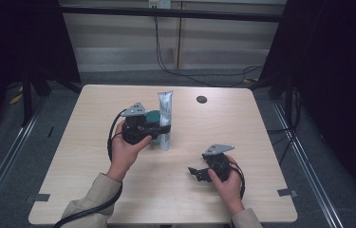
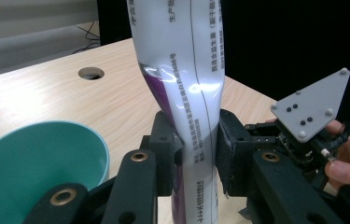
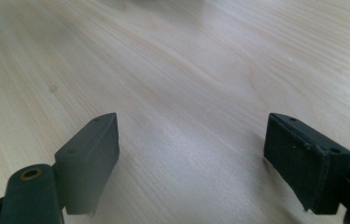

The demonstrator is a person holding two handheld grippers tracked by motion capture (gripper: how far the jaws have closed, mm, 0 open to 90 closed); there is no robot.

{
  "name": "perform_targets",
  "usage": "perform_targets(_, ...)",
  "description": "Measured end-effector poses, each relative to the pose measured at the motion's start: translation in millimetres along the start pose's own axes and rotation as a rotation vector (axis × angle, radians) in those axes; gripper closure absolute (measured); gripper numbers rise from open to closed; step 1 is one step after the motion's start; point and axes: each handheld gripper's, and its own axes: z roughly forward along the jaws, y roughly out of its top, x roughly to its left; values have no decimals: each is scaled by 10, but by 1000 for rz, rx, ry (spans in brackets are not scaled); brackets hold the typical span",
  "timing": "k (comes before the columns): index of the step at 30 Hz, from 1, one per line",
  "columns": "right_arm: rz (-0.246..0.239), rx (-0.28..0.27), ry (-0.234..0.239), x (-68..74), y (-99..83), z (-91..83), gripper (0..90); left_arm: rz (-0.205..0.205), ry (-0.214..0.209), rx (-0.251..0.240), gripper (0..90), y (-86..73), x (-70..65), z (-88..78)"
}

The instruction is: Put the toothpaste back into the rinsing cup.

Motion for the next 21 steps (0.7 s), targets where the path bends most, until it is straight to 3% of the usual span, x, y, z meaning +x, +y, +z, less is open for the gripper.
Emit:
perform_targets(7,-33,18,-13,25,-5,19,152,1,7,-17,711,73,7,-36)
perform_targets(8,-57,29,-18,44,-4,26,138,3,8,-20,711,92,7,-44)
perform_targets(21,-52,33,-19,49,-4,27,136,18,50,-54,711,267,68,-120)
